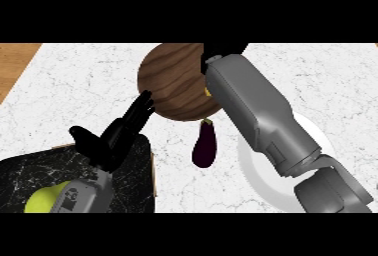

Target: Pick the lemon from the plate and place it in the bowl

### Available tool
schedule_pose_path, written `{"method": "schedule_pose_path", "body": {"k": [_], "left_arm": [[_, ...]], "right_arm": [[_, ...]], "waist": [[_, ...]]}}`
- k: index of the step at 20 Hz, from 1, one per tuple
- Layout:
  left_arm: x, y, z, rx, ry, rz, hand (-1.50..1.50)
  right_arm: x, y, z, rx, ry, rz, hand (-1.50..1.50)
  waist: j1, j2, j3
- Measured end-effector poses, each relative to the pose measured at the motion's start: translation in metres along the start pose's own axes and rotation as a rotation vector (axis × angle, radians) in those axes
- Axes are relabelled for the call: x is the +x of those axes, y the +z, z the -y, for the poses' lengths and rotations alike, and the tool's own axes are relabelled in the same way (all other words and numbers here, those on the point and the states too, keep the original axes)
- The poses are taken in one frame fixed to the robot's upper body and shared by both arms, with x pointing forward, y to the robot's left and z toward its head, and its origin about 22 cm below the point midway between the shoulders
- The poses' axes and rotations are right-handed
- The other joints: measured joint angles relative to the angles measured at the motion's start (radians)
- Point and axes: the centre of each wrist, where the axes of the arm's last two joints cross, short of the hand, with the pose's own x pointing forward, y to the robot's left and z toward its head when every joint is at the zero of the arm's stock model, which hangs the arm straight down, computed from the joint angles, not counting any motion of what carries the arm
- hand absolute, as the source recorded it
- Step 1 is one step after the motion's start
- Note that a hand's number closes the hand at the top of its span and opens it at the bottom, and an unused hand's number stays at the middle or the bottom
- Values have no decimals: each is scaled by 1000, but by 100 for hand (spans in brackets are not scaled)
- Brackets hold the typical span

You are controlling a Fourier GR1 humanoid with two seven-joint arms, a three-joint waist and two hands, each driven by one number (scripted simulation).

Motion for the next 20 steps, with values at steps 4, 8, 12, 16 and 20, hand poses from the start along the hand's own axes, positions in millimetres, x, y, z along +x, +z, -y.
{"method": "schedule_pose_path", "body": {"k": [4, 8, 12, 16, 20], "left_arm": [[0, 0, -1, -6, 3, 2, 0], [3, -1, -2, 6, 1, -2, 0], [0, 1, -3, 6, 4, -8, 0], [-4, 2, 0, 10, 8, -18, 0], [-9, 3, -1, 21, 17, -30, 0]], "right_arm": [[-10, -6, -13, 6, -129, 2, -150], [-12, -6, -13, -61, -343, 8, -150], [-7, 0, 4, -207, -594, 75, -150], [-9, 13, 4, -314, -773, 159, -150], [-6, 40, 4, -366, -895, 260, -150]], "waist": [[2, 2, 1], [-4, -2, 2], [-12, -11, 3], [-11, -20, 2], [-21, -32, 1]]}}
